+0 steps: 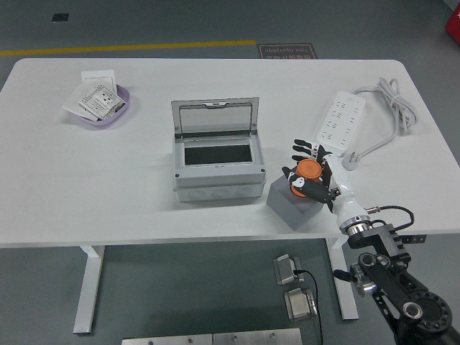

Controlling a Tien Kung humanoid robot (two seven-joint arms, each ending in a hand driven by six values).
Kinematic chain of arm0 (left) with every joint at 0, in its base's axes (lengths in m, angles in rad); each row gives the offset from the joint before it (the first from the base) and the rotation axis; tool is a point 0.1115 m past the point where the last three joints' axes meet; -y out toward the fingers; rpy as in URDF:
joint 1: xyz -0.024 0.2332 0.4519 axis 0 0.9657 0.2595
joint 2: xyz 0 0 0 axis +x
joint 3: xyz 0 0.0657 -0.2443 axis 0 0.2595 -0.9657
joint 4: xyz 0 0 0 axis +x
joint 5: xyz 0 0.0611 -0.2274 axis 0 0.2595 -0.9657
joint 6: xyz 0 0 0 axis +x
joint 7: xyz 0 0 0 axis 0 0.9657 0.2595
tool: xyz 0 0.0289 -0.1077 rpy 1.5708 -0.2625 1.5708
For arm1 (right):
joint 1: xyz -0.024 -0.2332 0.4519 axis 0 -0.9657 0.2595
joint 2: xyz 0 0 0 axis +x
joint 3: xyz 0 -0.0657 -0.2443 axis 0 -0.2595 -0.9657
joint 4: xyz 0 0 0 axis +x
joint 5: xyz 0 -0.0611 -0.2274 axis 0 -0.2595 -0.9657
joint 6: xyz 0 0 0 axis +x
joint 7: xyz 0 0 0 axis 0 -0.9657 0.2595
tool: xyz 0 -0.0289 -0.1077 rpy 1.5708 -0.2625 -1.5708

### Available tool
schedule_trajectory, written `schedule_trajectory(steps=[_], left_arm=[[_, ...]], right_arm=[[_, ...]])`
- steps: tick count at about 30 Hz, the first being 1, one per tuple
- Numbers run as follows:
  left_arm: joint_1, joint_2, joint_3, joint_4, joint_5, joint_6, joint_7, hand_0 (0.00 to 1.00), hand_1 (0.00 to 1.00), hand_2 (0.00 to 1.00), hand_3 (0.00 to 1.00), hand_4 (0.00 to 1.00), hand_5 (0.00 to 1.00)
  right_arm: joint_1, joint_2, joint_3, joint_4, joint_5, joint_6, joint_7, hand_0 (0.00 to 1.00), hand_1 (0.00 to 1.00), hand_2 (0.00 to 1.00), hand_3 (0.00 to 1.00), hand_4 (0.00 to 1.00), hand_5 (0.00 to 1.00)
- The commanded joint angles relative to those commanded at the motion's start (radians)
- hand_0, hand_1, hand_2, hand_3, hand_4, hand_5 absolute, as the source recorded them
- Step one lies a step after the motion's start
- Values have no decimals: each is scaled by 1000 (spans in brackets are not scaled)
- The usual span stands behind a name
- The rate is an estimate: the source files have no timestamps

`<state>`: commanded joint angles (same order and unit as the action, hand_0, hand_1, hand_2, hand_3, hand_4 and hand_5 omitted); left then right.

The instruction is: Pick up the cylinder from the cube,place it in the box,flap close box

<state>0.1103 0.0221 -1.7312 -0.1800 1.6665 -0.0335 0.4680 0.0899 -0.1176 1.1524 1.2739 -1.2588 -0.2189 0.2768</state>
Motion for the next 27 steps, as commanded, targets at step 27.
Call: schedule_trajectory(steps=[27], left_arm=[[3, 0, 17, 0, -19, 2, -6, 650, 668, 585, 619, 724, 410]], right_arm=[[-27, 3, -36, -14, 102, -9, 54, 683, 651, 607, 612, 407, 31]])
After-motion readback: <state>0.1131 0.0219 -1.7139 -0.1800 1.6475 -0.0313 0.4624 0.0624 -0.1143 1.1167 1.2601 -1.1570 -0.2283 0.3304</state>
